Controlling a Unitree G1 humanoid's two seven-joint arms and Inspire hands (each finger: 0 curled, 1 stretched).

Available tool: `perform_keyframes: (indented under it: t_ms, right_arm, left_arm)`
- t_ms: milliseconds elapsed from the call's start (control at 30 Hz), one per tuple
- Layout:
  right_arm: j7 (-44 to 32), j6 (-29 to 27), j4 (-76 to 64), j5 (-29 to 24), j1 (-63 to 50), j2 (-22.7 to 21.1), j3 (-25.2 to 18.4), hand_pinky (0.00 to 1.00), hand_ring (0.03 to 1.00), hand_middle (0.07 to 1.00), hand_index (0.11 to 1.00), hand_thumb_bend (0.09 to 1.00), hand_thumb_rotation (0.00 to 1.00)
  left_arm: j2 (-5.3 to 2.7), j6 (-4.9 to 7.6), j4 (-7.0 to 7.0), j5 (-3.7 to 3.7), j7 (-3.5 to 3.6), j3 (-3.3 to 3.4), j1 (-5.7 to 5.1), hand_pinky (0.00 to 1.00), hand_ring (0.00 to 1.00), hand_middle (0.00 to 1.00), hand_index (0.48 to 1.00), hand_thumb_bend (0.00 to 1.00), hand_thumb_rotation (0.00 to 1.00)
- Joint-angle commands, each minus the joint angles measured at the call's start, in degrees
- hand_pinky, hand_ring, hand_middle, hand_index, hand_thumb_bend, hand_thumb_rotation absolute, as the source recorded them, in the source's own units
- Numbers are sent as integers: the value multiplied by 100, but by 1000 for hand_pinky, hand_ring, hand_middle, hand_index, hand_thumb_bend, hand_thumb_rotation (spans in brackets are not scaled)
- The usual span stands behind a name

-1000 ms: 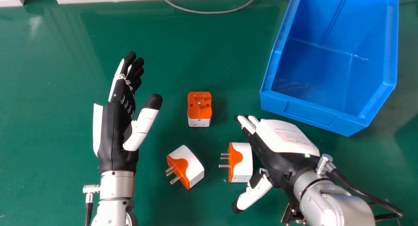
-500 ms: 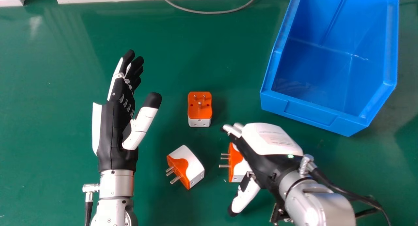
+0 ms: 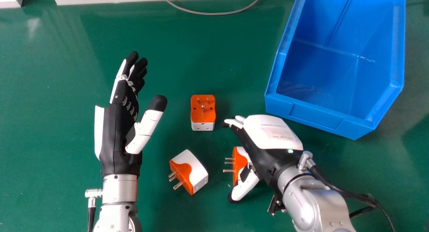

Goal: Pick all objects and put in blue box

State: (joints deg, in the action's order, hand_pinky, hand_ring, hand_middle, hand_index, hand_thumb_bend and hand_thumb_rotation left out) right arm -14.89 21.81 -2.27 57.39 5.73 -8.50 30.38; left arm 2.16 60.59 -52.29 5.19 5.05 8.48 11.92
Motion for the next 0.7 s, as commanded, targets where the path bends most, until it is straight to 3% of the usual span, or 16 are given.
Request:
perform_keyframes:
  t_ms: [0, 100, 267, 500, 667]
  right_arm:
    - [-46, 11, 217, -167, -72, 4, 44, 632, 919, 939, 866, 812, 0]
    - [-23, 56, 337, -188, -13, -17, 74, 625, 914, 941, 866, 791, 0]
    - [-263, 307, 359, -187, 27, -18, 119, 611, 913, 947, 868, 785, 0]
    - [-953, 937, 283, -48, 179, -50, 296, 624, 943, 970, 842, 758, 0]
    - [-1112, 1142, 234, 45, 206, -48, 384, 645, 965, 985, 851, 762, 0]
  left_arm:
    - [-22, 148, -1, -2, 16, 21, 84, 944, 912, 900, 902, 940, 661]
    - [-22, 182, -47, 43, 77, 31, 95, 943, 912, 901, 902, 937, 661]
    - [-10, 194, -41, 18, 66, 35, 79, 951, 913, 903, 899, 932, 663]
    - [-39, 202, -37, 93, 143, 42, 52, 952, 918, 907, 901, 932, 666]
    - [-36, 178, -5, 63, 133, 44, 35, 953, 918, 908, 908, 939, 664]
